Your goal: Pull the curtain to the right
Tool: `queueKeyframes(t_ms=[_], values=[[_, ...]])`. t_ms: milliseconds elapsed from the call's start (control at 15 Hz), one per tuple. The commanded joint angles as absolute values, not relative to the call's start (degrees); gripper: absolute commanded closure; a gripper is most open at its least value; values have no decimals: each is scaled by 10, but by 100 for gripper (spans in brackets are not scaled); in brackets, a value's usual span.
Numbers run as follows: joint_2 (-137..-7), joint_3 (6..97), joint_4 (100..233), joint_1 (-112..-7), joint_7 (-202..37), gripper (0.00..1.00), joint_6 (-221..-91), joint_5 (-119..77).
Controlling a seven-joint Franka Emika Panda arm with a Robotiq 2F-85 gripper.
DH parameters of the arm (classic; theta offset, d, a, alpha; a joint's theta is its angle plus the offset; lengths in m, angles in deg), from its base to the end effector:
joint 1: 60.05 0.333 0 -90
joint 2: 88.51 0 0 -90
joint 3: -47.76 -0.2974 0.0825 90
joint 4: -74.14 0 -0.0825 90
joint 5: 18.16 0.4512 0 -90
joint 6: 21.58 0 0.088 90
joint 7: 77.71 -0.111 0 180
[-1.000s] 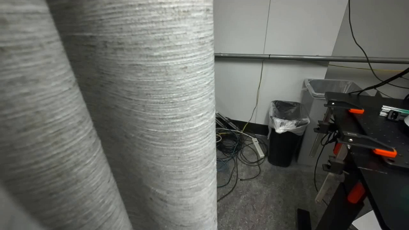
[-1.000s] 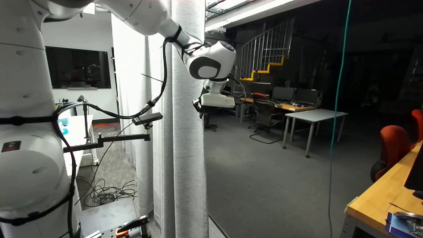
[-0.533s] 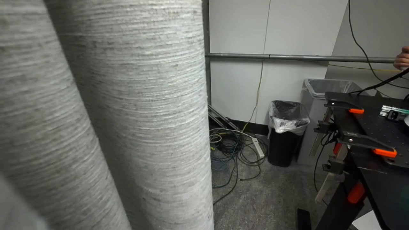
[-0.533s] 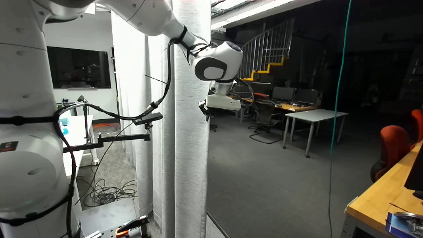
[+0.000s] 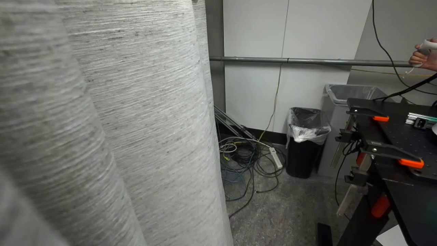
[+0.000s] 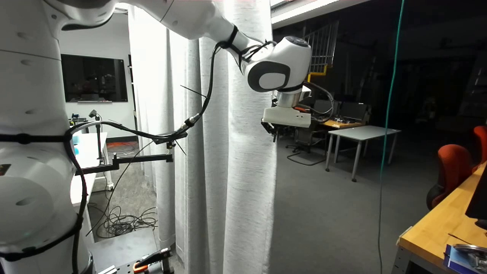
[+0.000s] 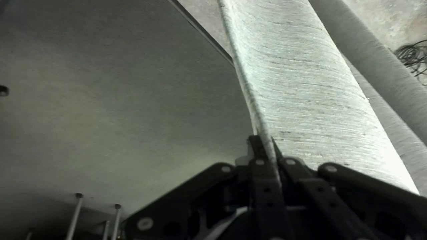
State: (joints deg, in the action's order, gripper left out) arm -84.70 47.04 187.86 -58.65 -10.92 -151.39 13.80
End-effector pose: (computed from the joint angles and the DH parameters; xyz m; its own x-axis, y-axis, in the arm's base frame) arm 0.6509 0.0393 0.4030 0.5680 0.6672 0.4818 0.7837 -0.6172 -0.0691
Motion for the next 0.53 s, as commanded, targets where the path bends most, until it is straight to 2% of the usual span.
queueKeyframes(t_ms=[0, 467], values=[[-821, 489, 1847, -615, -161, 99, -1544, 98], [-822, 540, 1809, -674, -234, 99, -1571, 46]])
